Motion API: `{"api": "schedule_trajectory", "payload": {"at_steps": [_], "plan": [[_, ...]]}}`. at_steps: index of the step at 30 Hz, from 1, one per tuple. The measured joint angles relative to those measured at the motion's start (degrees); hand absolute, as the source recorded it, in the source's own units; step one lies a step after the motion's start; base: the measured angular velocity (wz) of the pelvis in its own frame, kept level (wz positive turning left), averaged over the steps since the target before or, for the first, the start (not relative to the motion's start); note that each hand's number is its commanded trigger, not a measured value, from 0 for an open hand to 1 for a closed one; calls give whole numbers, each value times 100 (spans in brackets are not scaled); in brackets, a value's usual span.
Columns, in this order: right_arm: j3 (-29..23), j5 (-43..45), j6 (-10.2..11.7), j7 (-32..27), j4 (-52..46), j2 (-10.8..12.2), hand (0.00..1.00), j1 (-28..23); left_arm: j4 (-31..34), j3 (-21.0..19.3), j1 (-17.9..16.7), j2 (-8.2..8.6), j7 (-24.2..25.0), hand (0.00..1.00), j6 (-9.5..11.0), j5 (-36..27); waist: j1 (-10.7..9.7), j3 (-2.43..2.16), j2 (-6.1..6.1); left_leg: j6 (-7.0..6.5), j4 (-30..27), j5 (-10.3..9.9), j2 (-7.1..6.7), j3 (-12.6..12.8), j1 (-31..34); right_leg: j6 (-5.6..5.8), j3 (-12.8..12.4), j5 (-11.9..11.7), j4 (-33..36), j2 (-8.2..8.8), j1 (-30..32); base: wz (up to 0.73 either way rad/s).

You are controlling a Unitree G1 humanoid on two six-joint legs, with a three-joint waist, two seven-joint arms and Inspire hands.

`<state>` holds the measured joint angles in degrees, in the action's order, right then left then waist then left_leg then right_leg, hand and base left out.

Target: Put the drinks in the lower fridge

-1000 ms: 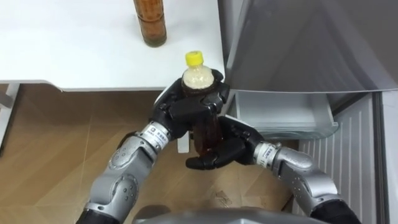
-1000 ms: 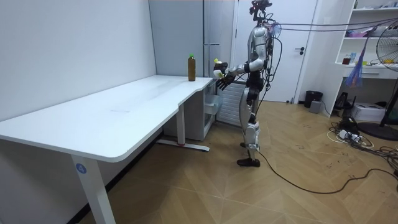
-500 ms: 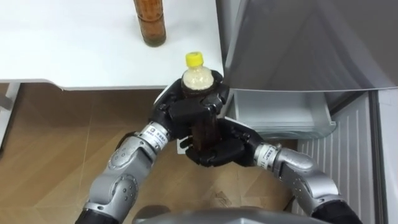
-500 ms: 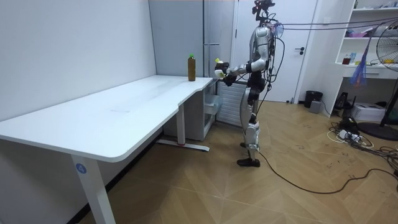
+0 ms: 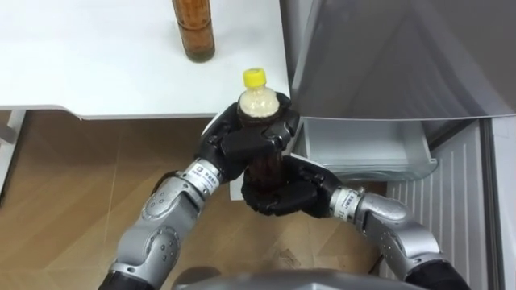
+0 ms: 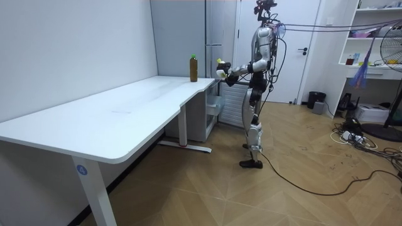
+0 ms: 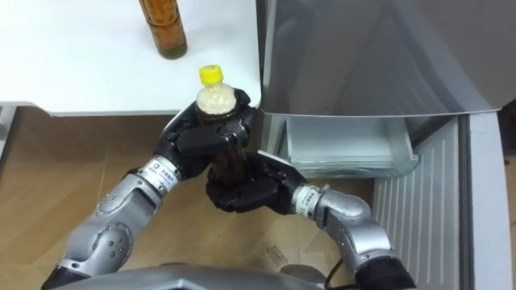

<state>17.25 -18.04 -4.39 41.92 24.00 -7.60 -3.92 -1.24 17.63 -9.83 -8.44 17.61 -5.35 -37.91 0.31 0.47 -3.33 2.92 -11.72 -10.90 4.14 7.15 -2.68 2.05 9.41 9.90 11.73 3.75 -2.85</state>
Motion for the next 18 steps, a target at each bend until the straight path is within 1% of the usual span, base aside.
{"api": "schedule_trajectory", "payload": {"at_steps": [1,5,8,9,11,12,13,14,18], "plan": [[0,0,0,0,-1,2,100,0,0,0,0,0,0,100,4,0,-1,-8,9,0,0,0,0,-1,-6,0,0,0,3,0,-4,0],[0,1,0,0,-1,-2,100,0,-1,8,-1,-1,0,100,4,0,-1,-9,11,0,0,0,0,-7,-10,-5,0,-3,13,0,-6,0],[0,1,0,0,0,-5,100,-1,-1,15,0,-2,0,75,7,0,-14,-5,14,-4,-2,-2,0,-19,-1,-7,6,-4,16,0,-7,1],[0,1,0,0,-1,-7,100,-1,-1,25,-1,-5,-1,69,20,2,-17,-2,19,-5,-1,-4,0,-29,8,-7,12,-4,10,-1,-7,0],[-2,1,1,0,-1,-9,100,-1,-1,35,-1,-12,-3,45,34,5,-16,4,28,-6,-1,-5,0,-34,18,-6,13,-4,-1,-3,-4,0],[-3,1,1,0,-1,-13,100,-1,-1,40,-1,-21,-2,40,38,6,-9,7,33,-6,2,-6,-1,-35,21,-6,13,-3,-6,-4,-1,0],[-3,0,1,5,-1,-17,100,-1,-1,41,-1,-33,-2,12,42,9,-1,9,33,-6,6,-6,-2,-34,18,-6,9,-3,-6,-4,3,0],[-3,-1,0,10,-1,-17,100,-1,-1,41,-1,-44,-1,0,50,15,-2,10,32,-6,7,-6,-2,-34,18,-5,8,-3,-6,-4,4,0],[-6,-67,-2,13,-1,-1,100,-1,0,44,0,-64,0,0,172,16,-3,19,17,-6,9,-6,-4,-32,18,-3,1,-2,-10,-3,10,0]]}}
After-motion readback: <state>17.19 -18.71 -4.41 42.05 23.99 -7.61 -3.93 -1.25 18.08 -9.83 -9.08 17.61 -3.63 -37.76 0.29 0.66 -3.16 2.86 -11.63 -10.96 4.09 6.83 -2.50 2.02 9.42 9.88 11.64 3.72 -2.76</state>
